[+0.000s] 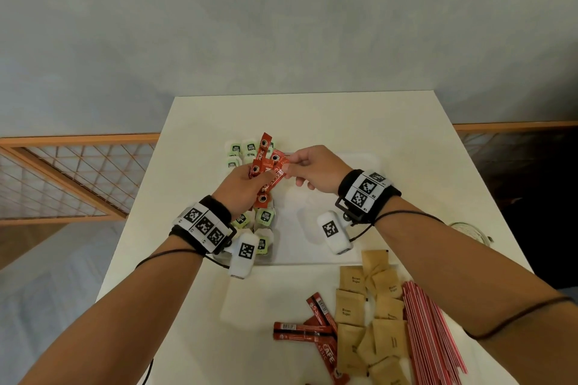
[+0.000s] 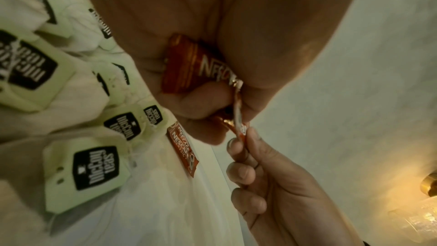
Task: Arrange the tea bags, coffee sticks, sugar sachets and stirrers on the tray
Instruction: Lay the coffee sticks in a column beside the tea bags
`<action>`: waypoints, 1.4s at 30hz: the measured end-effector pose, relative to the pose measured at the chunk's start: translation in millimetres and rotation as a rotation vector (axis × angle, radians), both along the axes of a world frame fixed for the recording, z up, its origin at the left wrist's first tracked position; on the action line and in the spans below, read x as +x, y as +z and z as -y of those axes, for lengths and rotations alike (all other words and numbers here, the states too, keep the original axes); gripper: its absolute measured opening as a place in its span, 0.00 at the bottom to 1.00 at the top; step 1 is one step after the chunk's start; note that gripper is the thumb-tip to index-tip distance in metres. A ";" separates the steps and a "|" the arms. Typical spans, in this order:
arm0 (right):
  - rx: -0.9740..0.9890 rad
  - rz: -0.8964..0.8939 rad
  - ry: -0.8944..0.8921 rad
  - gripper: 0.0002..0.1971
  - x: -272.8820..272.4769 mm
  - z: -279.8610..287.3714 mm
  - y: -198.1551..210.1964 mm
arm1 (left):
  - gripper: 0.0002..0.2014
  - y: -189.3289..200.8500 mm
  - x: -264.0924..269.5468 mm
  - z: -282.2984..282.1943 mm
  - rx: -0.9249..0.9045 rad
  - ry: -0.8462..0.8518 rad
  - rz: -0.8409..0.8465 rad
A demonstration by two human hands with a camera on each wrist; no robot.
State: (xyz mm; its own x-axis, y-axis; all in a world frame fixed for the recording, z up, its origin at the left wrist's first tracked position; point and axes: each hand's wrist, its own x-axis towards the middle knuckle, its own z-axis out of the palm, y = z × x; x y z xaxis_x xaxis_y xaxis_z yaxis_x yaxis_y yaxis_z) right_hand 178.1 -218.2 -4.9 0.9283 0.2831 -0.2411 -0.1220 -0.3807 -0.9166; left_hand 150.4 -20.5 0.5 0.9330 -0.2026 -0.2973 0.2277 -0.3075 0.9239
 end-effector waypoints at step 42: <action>0.128 -0.069 -0.262 0.07 -19.9 43.6 -2.5 | 0.09 7.3 -17.5 -0.6 -0.084 0.150 -0.035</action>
State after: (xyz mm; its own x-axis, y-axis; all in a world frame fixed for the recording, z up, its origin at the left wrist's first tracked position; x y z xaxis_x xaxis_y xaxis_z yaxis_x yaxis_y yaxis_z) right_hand 158.2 -261.7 -7.4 0.9565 0.0687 -0.2837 -0.2642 -0.2096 -0.9414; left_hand 133.0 -19.9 7.8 0.9441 -0.0877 -0.3178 0.2974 -0.1893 0.9358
